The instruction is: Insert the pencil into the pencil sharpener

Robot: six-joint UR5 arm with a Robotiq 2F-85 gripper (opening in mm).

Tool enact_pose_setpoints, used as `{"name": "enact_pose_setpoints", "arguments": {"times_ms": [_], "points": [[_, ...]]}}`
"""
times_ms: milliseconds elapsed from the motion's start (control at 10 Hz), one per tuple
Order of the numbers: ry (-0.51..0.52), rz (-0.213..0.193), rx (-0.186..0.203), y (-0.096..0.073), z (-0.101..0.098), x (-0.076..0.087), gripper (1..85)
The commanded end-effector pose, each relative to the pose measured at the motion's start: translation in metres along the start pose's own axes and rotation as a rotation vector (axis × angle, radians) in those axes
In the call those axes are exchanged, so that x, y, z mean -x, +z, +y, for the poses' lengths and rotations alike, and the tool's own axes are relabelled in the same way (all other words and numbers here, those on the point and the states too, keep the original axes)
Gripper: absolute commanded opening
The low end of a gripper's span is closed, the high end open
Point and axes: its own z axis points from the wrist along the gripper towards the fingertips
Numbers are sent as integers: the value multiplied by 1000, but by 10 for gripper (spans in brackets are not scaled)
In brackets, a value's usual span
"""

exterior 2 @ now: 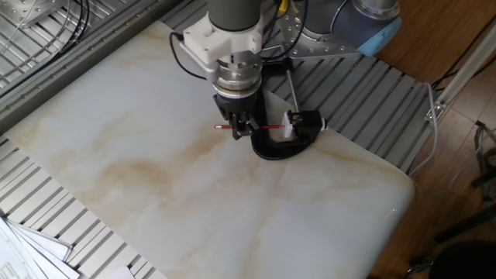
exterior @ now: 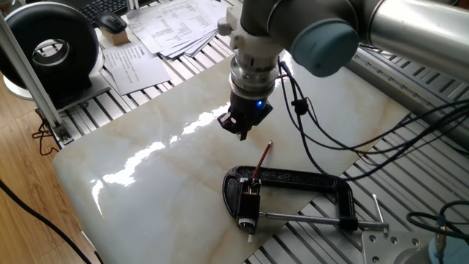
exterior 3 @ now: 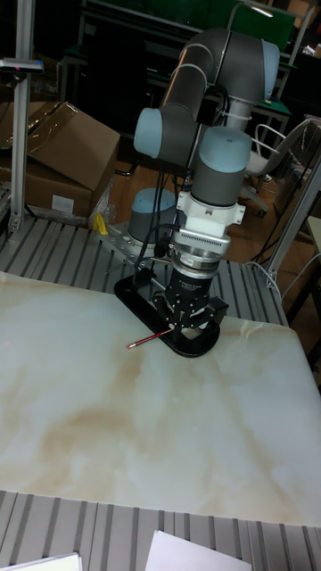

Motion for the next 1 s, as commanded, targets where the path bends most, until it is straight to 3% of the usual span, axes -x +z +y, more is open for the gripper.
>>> {"name": "enact_pose_setpoints", "arguments": {"times_ms": [0,200,400,500,600,800,900], "points": [[-105,-5,-67,-3,-11,10,17],[-120,52,-113,-5,-24,-3,13],[-273,19,-120,-5,-33,9,13],[-368,25,-82,-4,-49,10,13],[-390,43,-80,-3,-61,7,13],[-383,80,-139,-2,-80,-1,13],[-374,99,-130,0,-79,-6,13]]}}
